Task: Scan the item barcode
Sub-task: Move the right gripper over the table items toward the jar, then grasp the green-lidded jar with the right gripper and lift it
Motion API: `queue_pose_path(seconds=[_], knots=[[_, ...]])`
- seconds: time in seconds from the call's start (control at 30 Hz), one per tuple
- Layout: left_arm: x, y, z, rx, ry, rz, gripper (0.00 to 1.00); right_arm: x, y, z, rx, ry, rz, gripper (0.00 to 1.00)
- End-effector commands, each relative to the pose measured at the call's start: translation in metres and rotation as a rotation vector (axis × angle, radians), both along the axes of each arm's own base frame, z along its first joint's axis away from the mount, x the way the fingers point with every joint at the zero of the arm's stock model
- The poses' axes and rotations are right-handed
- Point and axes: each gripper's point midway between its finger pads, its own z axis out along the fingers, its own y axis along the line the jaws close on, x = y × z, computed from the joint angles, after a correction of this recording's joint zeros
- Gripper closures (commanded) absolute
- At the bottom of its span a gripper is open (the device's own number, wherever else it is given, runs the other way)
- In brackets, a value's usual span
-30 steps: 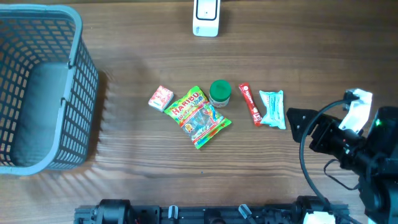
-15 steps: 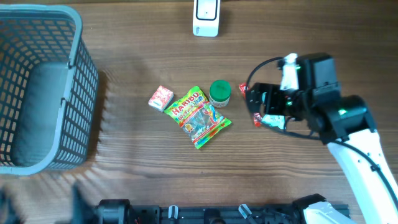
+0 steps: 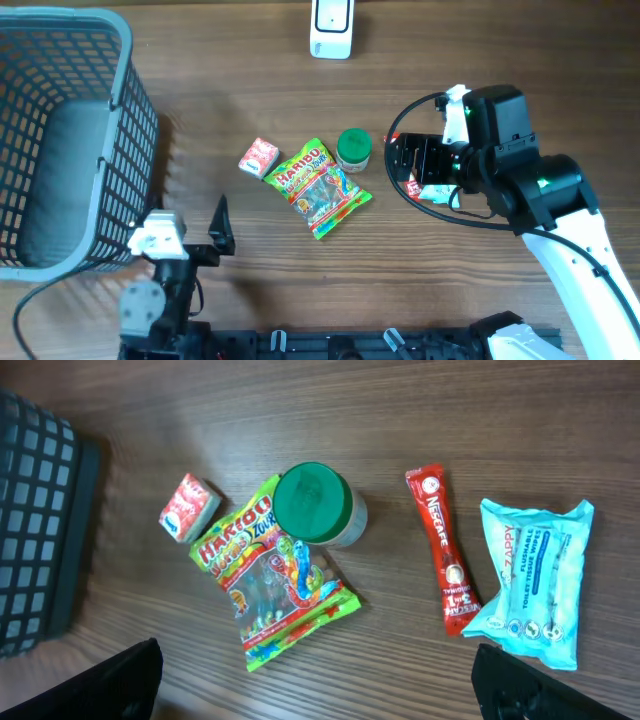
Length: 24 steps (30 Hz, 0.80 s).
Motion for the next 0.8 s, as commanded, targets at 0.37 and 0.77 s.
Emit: queue_pose_path(seconds=[0.37,0.77], knots=[[0.009,0.01,-0.069,-0.135,0.142,0.097,0.0,0.034,0.006,-0.041,-0.255,0.116,-0.229,0.0],[0.009,0.01,-0.069,-0.135,0.143,0.096,0.0,0.072,0.074,-0.065,0.083,0.576,-0.737,0.01]])
